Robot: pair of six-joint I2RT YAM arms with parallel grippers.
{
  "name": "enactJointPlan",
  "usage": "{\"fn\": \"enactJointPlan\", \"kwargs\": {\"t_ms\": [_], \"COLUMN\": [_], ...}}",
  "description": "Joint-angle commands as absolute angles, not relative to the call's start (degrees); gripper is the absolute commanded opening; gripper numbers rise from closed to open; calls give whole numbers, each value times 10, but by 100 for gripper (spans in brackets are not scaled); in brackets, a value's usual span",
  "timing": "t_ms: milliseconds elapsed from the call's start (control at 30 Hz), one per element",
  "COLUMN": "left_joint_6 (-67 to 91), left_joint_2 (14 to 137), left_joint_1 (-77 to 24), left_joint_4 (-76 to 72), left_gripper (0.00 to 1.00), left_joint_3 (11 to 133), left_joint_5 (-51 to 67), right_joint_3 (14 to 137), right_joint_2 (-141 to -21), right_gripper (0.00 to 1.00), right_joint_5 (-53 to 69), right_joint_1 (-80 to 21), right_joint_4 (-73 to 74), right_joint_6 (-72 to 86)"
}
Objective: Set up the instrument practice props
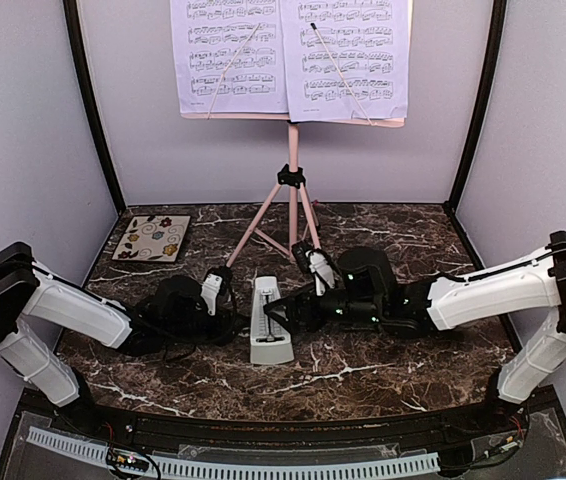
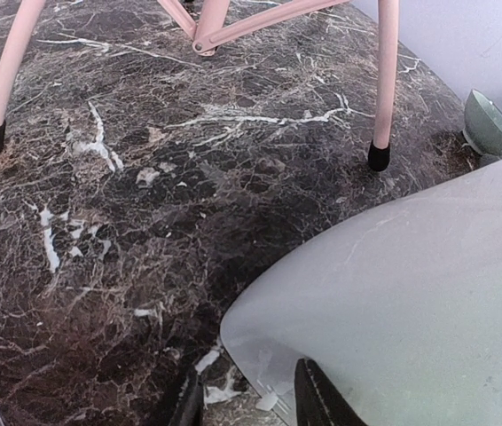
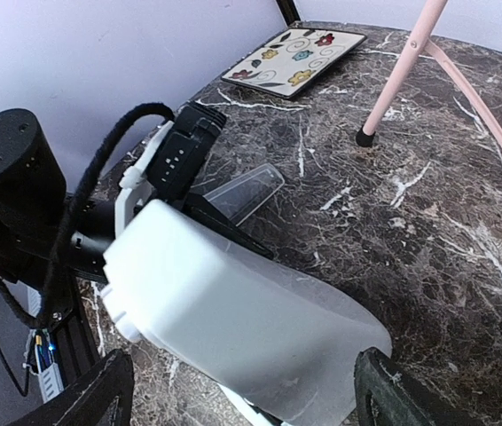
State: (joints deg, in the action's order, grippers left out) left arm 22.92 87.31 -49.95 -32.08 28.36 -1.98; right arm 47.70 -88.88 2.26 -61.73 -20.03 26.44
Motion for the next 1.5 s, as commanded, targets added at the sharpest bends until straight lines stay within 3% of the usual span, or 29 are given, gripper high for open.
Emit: {"fn": "enactJointPlan", "kwargs": {"t_ms": [0, 300, 633, 767, 1233, 1367, 1467], "left_joint_6": [218, 217, 216, 219, 219, 218, 218], "left_joint_2": [867, 862, 867, 868, 871, 874, 875], "left_joint_1": [-498, -497, -498, -497, -497, -497, -497], "left_joint_4": [-321, -320, -323, -324, -321, -320, -320], "left_gripper": [38, 38, 38, 38, 38, 38, 38], "left_joint_3": [296, 291, 295, 296, 302, 305, 305], "left_joint_5": [-10, -13, -9, -7, -7, -7, -7], "right_joint_3": [495, 479, 483, 503, 487, 476, 466], "right_joint_2": [-899, -887, -890, -905, -895, -885, -878], "right_gripper": [82, 61, 85, 87, 53, 59, 76], "right_joint_5": [-29, -54, -31, -42, -92, -74, -53], "right_joint_1": [-625, -624, -630, -637, -637, -638, -638], "right_joint_4": [-193, -188, -196, -196, -185, -191, -204], "right_joint_6": [277, 281, 273, 279, 272, 264, 257]}}
